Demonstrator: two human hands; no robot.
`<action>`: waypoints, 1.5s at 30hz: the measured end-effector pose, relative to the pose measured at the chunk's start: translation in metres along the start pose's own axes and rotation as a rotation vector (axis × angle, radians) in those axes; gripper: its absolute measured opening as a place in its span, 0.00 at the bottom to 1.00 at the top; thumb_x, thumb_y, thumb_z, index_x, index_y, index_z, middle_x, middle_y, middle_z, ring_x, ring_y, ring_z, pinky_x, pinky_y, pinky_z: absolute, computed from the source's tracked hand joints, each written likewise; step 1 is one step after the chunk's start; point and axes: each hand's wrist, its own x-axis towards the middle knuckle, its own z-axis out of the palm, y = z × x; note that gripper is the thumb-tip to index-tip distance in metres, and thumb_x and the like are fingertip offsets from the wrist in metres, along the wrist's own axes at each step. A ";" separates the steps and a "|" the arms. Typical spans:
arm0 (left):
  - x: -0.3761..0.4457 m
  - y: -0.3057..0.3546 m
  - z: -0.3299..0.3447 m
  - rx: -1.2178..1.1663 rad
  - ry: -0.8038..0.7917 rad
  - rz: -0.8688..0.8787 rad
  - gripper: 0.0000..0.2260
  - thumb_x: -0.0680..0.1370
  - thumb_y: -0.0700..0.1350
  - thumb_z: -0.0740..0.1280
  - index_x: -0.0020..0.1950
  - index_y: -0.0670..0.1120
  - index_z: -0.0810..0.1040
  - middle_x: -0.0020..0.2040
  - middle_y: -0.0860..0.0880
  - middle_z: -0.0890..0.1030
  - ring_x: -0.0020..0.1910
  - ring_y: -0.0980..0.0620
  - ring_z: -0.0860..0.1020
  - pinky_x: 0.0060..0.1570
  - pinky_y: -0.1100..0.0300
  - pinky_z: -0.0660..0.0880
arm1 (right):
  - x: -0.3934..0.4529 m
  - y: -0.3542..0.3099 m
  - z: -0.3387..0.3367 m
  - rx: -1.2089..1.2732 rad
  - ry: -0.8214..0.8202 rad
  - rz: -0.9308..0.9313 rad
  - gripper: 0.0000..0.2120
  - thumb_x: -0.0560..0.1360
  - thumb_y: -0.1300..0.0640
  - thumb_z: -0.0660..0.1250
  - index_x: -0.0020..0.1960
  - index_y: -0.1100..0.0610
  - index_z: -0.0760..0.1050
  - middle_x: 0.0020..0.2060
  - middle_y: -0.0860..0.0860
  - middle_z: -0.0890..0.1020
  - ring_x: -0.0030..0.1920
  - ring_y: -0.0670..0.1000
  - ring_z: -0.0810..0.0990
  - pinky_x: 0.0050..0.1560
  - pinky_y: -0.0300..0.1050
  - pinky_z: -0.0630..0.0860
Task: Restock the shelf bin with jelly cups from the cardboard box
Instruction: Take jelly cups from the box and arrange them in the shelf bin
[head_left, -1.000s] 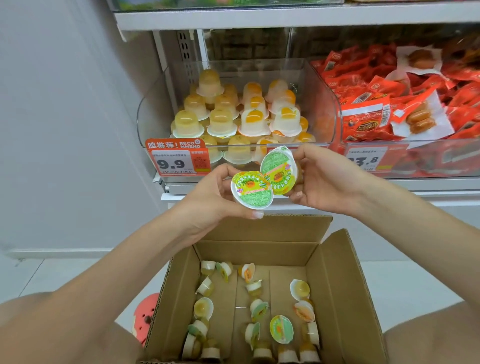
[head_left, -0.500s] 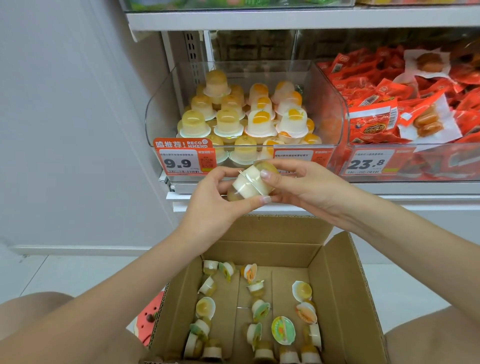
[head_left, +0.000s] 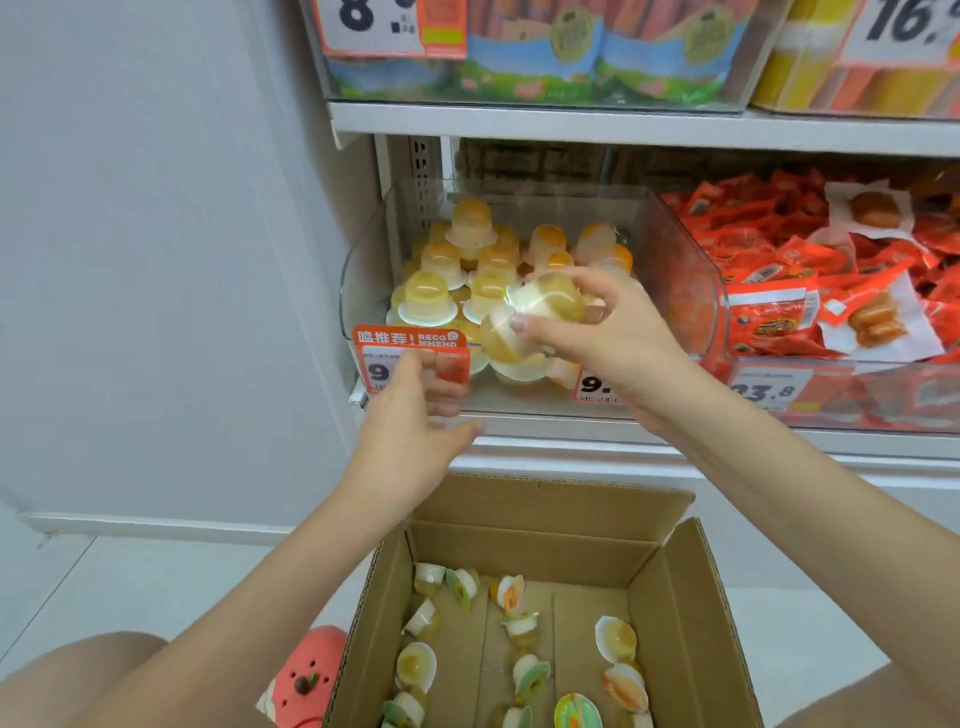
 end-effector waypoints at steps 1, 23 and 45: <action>0.004 -0.005 -0.007 0.031 -0.022 -0.056 0.19 0.70 0.40 0.75 0.55 0.48 0.70 0.51 0.52 0.79 0.49 0.54 0.78 0.43 0.69 0.73 | 0.015 -0.006 0.004 -0.064 0.057 -0.073 0.23 0.63 0.53 0.79 0.56 0.51 0.79 0.47 0.47 0.83 0.46 0.46 0.81 0.46 0.40 0.79; 0.015 -0.040 -0.027 0.388 -0.287 -0.212 0.25 0.73 0.31 0.66 0.66 0.50 0.67 0.67 0.47 0.69 0.59 0.47 0.73 0.52 0.57 0.74 | 0.119 0.007 0.065 -0.768 0.062 -0.124 0.34 0.68 0.42 0.73 0.66 0.54 0.62 0.59 0.59 0.75 0.62 0.59 0.70 0.55 0.52 0.70; -0.058 -0.201 0.129 0.885 -1.010 0.030 0.29 0.75 0.27 0.57 0.74 0.45 0.59 0.67 0.42 0.69 0.63 0.43 0.71 0.56 0.52 0.73 | -0.131 0.314 0.006 -1.094 -0.829 0.555 0.25 0.76 0.63 0.62 0.71 0.51 0.63 0.63 0.53 0.72 0.57 0.54 0.76 0.53 0.47 0.76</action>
